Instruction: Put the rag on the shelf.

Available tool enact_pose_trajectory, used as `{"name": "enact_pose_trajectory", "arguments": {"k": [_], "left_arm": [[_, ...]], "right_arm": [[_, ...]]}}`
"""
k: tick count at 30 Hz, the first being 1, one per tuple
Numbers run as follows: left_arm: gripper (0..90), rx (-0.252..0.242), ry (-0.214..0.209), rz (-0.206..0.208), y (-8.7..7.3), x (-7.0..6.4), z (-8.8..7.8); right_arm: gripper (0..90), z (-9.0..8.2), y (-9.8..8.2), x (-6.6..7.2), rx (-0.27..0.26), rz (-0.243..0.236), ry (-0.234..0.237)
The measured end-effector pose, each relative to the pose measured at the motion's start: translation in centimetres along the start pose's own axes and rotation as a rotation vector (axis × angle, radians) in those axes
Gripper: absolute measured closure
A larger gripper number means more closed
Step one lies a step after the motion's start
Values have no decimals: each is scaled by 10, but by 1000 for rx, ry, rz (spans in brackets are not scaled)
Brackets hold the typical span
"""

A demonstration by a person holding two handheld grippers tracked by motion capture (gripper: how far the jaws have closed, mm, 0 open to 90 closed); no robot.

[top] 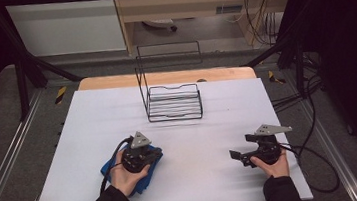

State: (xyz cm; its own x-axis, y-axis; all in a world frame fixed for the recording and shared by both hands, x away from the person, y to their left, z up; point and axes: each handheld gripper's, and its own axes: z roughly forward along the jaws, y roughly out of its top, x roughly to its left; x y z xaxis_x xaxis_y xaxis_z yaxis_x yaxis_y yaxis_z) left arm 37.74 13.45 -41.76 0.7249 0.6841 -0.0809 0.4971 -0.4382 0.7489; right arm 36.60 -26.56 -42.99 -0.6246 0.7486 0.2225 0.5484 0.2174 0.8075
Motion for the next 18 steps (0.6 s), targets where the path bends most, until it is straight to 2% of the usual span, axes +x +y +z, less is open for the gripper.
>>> {"name": "enact_pose_trajectory", "arguments": {"k": [7,8,9,11,12,15,18], "left_arm": [[818,51,-30,14,-5,-3,22],[737,60,-37,11,-6,-2,23],[737,62,-40,13,-6,-2,24],[609,55,-46,16,-6,-2,21],[609,52,-46,25,-5,-2,16],[493,44,-54,28,-3,4,2],[444,58,-48,23,-8,14,-16]], "right_arm": [[28,2,0,1,6,-2,-2],[30,3,0,2,7,-5,-1],[30,3,0,2,7,-5,-1],[31,4,1,3,12,-1,-1],[33,4,1,3,11,-8,-4],[36,6,1,5,15,-7,-8],[42,7,3,9,11,-11,-6]]}}
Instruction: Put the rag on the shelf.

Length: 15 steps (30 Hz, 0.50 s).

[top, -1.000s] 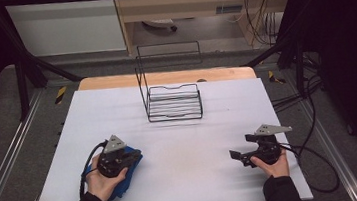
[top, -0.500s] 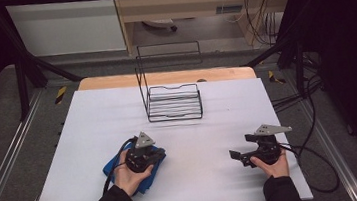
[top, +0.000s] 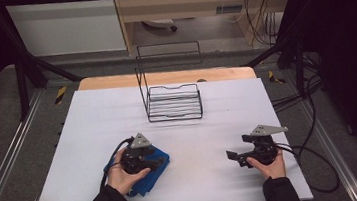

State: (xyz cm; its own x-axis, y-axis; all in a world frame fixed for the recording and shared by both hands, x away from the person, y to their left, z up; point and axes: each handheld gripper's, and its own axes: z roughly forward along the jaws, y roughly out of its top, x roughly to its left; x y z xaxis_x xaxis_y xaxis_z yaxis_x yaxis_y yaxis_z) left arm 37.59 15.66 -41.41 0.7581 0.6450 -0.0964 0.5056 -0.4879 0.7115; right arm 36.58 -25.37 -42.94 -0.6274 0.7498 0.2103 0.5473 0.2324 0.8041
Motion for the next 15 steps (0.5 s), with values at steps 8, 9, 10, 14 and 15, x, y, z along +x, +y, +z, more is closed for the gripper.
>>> {"name": "enact_pose_trajectory", "arguments": {"k": [8,9,10,14,15], "left_arm": [[461,8,74,-74,-35,34,-47],[481,14,87,-77,-39,39,-53],[481,17,97,-82,-43,42,-59],[557,24,129,-97,-56,53,-75],[570,36,127,-94,-59,54,-77]], "right_arm": [[116,14,14,32,-16,-66,24],[126,17,16,39,-13,-75,26],[126,17,16,39,-13,-75,26],[176,36,26,70,3,-115,72],[190,42,28,78,10,-127,87]]}}
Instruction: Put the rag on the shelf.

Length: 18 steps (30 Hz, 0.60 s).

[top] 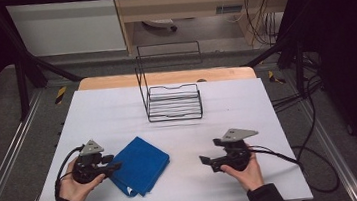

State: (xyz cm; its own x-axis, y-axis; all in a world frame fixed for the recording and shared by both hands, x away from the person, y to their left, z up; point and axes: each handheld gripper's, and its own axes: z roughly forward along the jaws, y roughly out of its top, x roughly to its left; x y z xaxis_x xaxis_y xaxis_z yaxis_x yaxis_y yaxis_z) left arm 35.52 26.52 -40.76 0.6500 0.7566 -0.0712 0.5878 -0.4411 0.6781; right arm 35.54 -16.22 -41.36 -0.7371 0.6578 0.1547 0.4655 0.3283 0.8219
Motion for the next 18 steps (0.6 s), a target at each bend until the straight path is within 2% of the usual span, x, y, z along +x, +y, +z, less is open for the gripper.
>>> {"name": "enact_pose_trajectory", "arguments": {"k": [2,3,4,5,7,9,10,14,18], "left_arm": [[610,9,-5,-10,-5,2,0],[651,26,-14,-22,-7,4,2],[677,26,-14,-22,-7,4,2],[677,33,-16,-28,-8,5,4],[738,52,-28,-30,-10,6,8],[753,60,-23,-21,-11,4,12],[753,64,-20,-17,-11,4,13],[778,73,-15,-10,-12,4,19],[811,80,-16,-13,-14,6,22]], "right_arm": [[210,13,6,16,19,-32,29],[235,27,11,34,42,-60,69],[235,27,11,34,42,-60,69],[241,32,13,40,50,-69,83],[282,53,19,67,71,-112,133],[313,65,23,81,80,-137,154],[313,65,23,81,80,-137,154],[390,85,27,105,102,-176,198],[476,100,26,122,134,-214,237]]}}
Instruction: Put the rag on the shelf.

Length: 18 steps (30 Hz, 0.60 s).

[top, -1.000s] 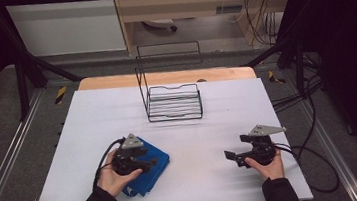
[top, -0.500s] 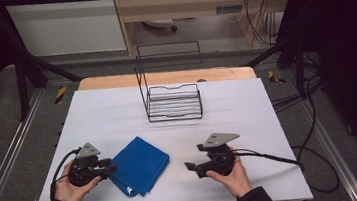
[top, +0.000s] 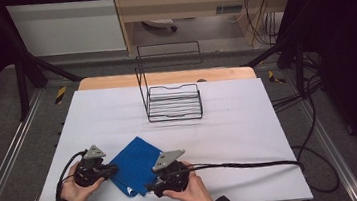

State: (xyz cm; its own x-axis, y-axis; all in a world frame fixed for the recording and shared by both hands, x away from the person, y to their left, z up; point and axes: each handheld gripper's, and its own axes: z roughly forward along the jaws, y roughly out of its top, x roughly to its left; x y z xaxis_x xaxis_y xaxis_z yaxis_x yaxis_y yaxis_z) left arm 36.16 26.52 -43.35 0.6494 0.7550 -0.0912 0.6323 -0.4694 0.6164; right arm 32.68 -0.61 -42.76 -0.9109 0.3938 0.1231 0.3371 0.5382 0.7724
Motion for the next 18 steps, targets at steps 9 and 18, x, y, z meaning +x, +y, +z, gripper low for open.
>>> {"name": "enact_pose_trajectory", "arguments": {"k": [9,18], "left_arm": [[867,-3,8,-13,0,-1,4],[898,-12,12,-19,-1,-1,5]], "right_arm": [[540,31,-5,14,82,-66,-3],[738,35,-6,19,96,-151,-81]]}}
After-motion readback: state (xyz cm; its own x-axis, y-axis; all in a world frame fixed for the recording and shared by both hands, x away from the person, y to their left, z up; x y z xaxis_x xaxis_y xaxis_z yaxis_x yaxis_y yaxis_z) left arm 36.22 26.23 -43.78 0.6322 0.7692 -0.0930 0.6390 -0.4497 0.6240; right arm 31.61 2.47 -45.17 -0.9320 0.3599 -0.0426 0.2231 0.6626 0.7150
